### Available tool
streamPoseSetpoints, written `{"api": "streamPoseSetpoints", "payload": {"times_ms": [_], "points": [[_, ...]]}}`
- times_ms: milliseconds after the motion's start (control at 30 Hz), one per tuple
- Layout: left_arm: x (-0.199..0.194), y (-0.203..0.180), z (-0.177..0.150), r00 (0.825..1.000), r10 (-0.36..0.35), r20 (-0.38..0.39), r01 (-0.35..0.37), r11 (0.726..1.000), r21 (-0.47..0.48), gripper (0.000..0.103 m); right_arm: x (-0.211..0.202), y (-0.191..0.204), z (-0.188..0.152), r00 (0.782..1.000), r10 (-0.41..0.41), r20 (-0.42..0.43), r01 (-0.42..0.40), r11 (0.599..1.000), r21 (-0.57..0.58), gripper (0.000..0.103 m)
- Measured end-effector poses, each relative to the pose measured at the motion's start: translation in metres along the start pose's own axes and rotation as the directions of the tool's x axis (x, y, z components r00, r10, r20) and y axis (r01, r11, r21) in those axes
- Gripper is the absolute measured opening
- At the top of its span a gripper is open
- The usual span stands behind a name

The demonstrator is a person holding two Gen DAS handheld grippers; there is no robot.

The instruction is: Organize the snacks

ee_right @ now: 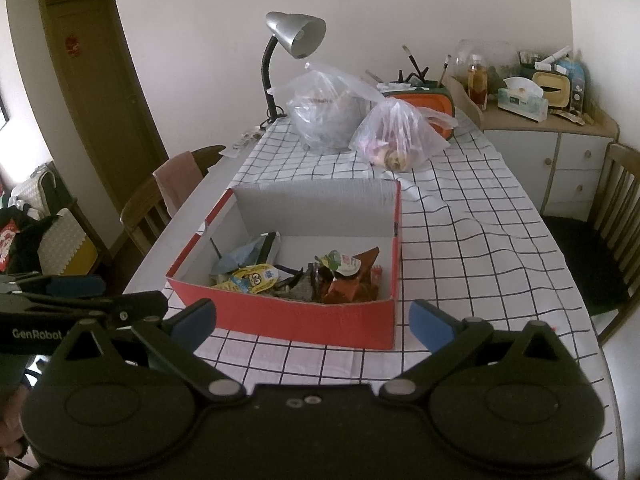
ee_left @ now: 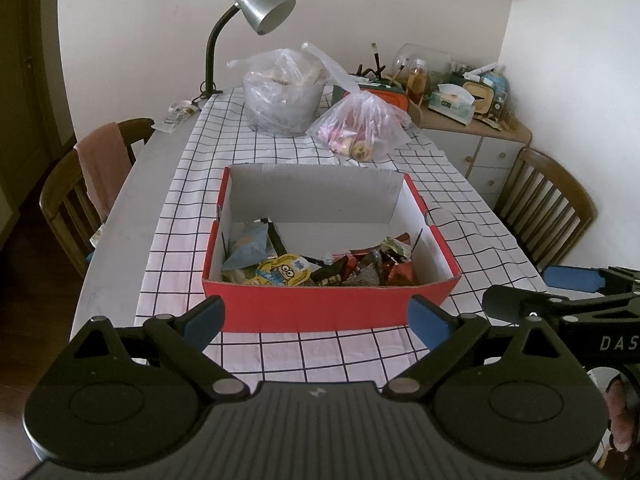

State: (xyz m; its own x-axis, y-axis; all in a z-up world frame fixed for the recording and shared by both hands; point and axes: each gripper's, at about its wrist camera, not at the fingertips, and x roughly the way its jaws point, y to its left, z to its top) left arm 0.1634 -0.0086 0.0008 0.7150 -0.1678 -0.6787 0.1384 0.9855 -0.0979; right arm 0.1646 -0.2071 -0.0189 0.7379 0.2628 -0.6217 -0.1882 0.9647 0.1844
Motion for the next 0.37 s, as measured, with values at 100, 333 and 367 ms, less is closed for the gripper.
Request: {"api": "streamPoseSetpoints", "payload": {"times_ms": [100, 333, 367], "points": [[-0.001, 0.0, 0.0, 1.0, 0.0, 0.002, 0.0, 1.0, 0.001, 0.098, 0.0, -0.001, 0.0, 1.0, -0.001, -0.001, 0.001, 1.0, 0.002, 0.103], [0.01, 0.001, 0.0, 1.0, 0.018, -0.01, -0.018, 1.0, -0.005, 0.098, 0.001, -0.005, -0.002, 1.0, -0.003, -0.004, 0.003, 1.0, 0.016, 0.103], [0.011, 0.001, 0.001, 1.0, 0.018, -0.012, -0.018, 1.0, -0.006, 0.098, 0.002, -0.006, -0.002, 1.0, -0.004, -0.006, 0.004, 1.0, 0.018, 0.103]]}}
